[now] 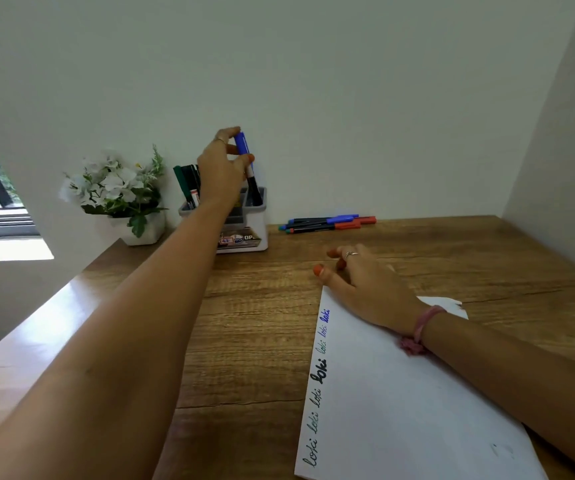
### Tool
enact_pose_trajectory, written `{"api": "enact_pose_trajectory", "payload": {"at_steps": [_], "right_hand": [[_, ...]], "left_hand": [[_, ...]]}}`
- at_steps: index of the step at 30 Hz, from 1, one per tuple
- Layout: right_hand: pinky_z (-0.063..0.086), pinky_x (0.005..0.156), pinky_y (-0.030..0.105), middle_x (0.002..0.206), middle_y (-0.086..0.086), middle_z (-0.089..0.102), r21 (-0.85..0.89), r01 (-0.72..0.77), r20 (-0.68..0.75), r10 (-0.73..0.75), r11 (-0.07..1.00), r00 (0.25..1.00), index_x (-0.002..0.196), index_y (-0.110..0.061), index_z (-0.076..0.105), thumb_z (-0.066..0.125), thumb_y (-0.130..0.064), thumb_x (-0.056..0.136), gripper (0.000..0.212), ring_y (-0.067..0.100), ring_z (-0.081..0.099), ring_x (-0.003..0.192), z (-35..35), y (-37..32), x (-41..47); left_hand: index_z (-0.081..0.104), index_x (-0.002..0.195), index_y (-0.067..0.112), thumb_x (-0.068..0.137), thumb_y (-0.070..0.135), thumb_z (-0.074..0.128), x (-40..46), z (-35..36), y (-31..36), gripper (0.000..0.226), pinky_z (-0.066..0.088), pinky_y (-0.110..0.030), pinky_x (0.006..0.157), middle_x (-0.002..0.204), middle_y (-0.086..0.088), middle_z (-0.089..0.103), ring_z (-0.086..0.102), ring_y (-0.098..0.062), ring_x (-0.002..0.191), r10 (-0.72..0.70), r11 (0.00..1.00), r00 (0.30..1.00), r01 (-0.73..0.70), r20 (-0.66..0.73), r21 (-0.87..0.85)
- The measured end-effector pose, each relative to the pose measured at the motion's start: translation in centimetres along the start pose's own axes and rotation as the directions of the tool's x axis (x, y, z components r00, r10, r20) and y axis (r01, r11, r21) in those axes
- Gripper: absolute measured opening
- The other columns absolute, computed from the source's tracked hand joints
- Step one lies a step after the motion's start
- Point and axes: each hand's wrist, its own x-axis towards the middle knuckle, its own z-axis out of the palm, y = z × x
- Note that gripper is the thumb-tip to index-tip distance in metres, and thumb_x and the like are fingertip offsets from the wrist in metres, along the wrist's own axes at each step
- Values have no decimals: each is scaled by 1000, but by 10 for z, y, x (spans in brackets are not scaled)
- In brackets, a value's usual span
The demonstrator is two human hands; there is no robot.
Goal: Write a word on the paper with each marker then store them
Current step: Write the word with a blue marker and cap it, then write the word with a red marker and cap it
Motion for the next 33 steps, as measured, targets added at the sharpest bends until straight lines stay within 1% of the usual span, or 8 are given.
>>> {"api": "enact_pose_trajectory", "payload": {"at_steps": [4, 7, 10, 19, 22, 25, 29, 33], "right_hand": [[36, 101, 49, 125, -4, 48, -12, 2, 23, -2, 1000, 1000, 126, -20, 49, 36, -59, 91, 54, 12, 51, 112, 0, -1, -1], [34, 101, 47, 127, -5, 47, -29, -5, 35, 6, 1000, 999, 128, -21, 47, 34, -58, 92, 53, 13, 50, 114, -1, -2, -1], [34, 101, 46, 127, -4, 47, -36, -11, 44, 12, 999, 999, 130, -21, 45, 35, -57, 92, 54, 13, 50, 113, -1, -4, -1], [35, 101, 44, 126, -3, 48, -34, -16, 56, 18, 999, 998, 132, -21, 44, 36, -56, 92, 53, 13, 52, 112, -4, -6, -3], [34, 100, 44, 126, -3, 48, -33, -14, 61, 16, 999, 998, 132, -21, 43, 36, -56, 92, 53, 13, 51, 112, -3, -6, -3], [34, 100, 44, 125, -3, 48, -44, -17, 60, 19, 999, 998, 132, -21, 43, 36, -56, 92, 54, 14, 51, 112, -3, -6, -2], [34, 100, 44, 126, -1, 49, -51, -14, 53, 17, 999, 998, 133, -21, 43, 37, -56, 92, 54, 15, 51, 113, -2, -5, -2], [34, 99, 44, 128, 0, 48, -70, -6, 46, 9, 998, 999, 133, -20, 42, 37, -55, 93, 54, 16, 51, 114, -3, -4, -2]], "left_hand": [[53, 125, 10, 87, 5, 62, -3, 12, -13, 40, 50, -10, 57, 92, -4, 58, 55, 0, 65, -48, 998, 995, 44, 90, 48], [51, 131, 8, 88, 5, 60, 1, 13, -18, 44, 54, -26, 80, 99, -7, 58, 59, -12, 81, -70, 993, 989, 56, 129, 104], [47, 135, 9, 91, 9, 57, 9, 13, -21, 46, 43, -28, 99, 117, -19, 52, 55, -27, 104, -19, 959, 987, -27, 159, 282], [21, 147, 27, 99, 19, 40, 9, 15, -28, 52, 47, -42, 88, 123, -23, 38, 52, -35, 90, -92, 851, 959, -65, 270, 521], [22, 148, 20, 98, 17, 41, 4, 15, -23, 53, 47, -40, 88, 122, -21, 39, 49, -29, 87, -33, 874, 980, -67, 196, 482], [36, 141, 12, 96, 19, 47, -6, 19, -7, 47, 45, -37, 93, 124, -17, 41, 51, -27, 103, 113, 886, 982, -168, 150, 432], [55, 122, 10, 94, 20, 50, -26, 41, 20, 30, 44, -28, 89, 115, -11, 52, 55, -17, 91, 288, 799, 863, -456, 416, 392], [51, 128, 7, 94, 11, 46, -50, 83, 17, 34, 41, -34, 95, 124, -15, 53, 53, -27, 111, 76, 694, 711, -541, 699, 475]]}}
